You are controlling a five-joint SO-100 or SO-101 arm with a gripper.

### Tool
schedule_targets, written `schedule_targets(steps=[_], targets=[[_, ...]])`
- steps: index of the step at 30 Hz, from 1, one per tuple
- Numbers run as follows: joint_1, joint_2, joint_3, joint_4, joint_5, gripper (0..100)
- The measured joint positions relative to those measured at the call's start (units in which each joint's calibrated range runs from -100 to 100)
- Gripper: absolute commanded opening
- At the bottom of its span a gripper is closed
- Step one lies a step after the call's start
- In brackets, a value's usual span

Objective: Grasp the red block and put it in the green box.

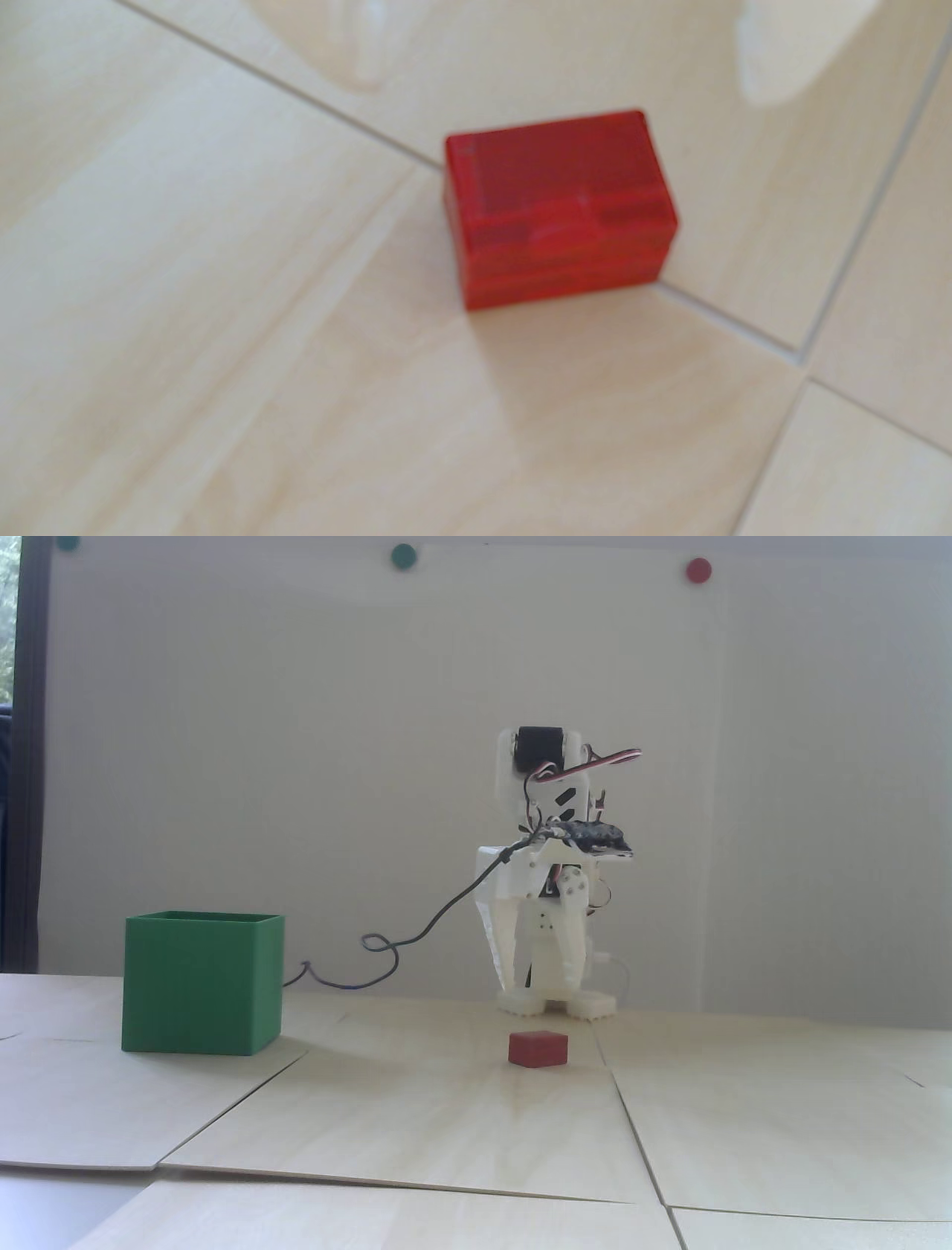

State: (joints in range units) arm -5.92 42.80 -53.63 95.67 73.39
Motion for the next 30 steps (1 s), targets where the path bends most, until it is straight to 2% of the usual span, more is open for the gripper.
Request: schedule_targets(steps=[11,18,30], targets=[[0.0,0.0,0.0,0.08,0.1,24],[0.0,0.0,0.0,0.08,3.19,24],[0.0,0.91,0.0,0.17,3.75,24]])
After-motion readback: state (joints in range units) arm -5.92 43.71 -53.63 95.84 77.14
